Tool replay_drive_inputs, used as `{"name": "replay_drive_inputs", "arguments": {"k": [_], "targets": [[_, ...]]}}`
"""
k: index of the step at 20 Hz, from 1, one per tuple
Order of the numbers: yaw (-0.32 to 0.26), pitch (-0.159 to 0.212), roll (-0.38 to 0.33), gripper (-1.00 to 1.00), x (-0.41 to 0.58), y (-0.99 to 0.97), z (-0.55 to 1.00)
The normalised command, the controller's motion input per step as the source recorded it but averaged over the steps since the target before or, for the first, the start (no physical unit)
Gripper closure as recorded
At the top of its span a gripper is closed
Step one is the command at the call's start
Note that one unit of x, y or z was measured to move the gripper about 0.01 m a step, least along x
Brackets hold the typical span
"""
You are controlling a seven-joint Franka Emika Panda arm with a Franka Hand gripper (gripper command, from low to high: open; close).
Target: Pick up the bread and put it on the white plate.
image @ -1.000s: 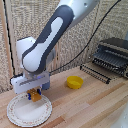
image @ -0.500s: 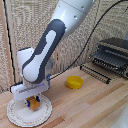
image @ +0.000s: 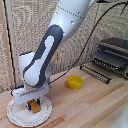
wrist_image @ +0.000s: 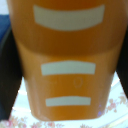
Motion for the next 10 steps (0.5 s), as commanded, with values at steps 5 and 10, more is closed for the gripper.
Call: {"name": "replay_drive_inputs", "arguments": {"k": [5,10], "targets": [[0.0,0.018,0.0,-1.0,0.081,0.0,0.06],[-0.046,0.083,0.007,-1.0,0.15,-0.03,0.66]]}}
